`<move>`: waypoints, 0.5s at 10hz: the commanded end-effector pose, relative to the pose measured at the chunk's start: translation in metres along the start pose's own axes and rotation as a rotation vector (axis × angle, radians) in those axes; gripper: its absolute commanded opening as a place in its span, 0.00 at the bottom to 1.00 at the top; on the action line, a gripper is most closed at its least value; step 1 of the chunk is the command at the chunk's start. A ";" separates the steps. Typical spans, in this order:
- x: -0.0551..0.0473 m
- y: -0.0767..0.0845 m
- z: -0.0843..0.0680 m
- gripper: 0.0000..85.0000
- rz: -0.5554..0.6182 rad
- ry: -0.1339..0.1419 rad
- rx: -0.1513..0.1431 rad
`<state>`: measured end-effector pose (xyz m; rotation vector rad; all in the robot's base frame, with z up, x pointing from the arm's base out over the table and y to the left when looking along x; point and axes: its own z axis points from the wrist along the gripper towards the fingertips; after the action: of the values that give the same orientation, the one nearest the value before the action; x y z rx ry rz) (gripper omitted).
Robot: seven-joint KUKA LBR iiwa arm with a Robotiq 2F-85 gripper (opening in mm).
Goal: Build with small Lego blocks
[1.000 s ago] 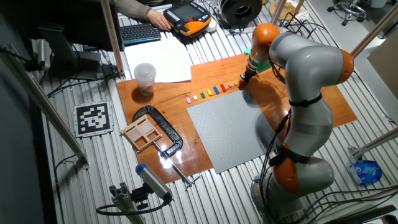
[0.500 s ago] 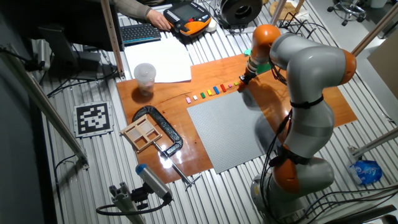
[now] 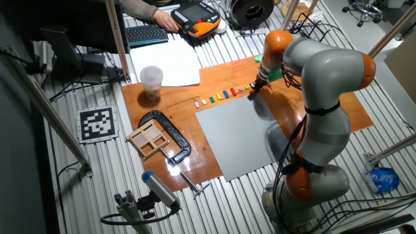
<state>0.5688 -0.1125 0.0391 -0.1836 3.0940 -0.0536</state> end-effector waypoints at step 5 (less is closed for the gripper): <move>0.014 0.004 0.002 0.00 -0.002 0.000 0.002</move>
<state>0.5547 -0.1107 0.0370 -0.1869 3.0940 -0.0555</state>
